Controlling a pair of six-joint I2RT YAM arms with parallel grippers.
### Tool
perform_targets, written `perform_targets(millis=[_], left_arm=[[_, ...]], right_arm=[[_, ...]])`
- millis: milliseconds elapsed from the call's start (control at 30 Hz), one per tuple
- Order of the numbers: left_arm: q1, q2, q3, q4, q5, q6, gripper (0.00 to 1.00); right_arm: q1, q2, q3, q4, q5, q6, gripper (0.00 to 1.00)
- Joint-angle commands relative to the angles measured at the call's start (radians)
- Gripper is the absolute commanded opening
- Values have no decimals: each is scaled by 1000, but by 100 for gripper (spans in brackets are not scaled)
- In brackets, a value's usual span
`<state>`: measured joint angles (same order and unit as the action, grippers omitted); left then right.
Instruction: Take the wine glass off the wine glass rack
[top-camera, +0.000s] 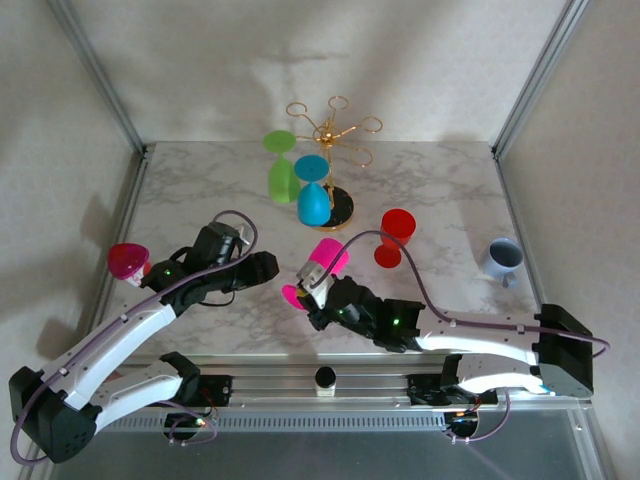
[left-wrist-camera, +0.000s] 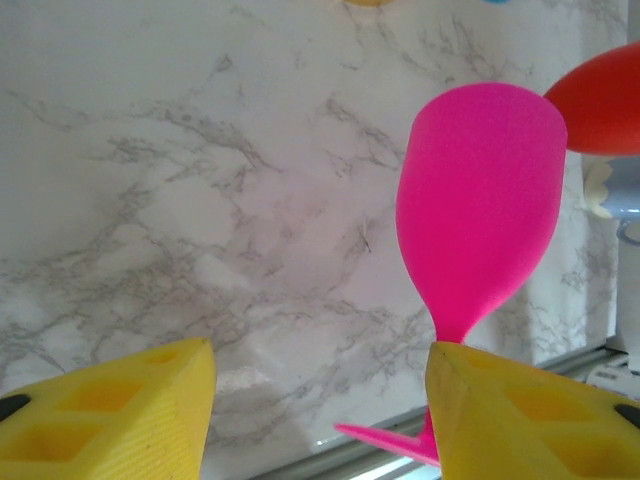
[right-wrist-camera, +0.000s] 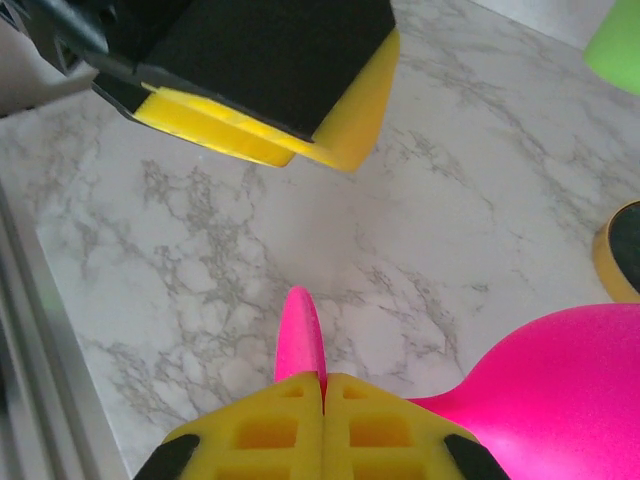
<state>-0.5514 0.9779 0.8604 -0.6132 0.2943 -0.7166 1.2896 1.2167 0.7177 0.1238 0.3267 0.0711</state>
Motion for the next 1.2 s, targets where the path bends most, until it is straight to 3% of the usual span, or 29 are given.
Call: perform_targets(millis=[0,567,1167], left_arm=[[10,1,10,-35,73,-35,58],[11,23,-60,14,240,-56,59],[10,41,-86,85,274,-95,56]], right_arm=[[46,33,-19,93,156,-71,0],[158,181,24,203,411,-211,0],[209,213,19,323,497,-302,0]])
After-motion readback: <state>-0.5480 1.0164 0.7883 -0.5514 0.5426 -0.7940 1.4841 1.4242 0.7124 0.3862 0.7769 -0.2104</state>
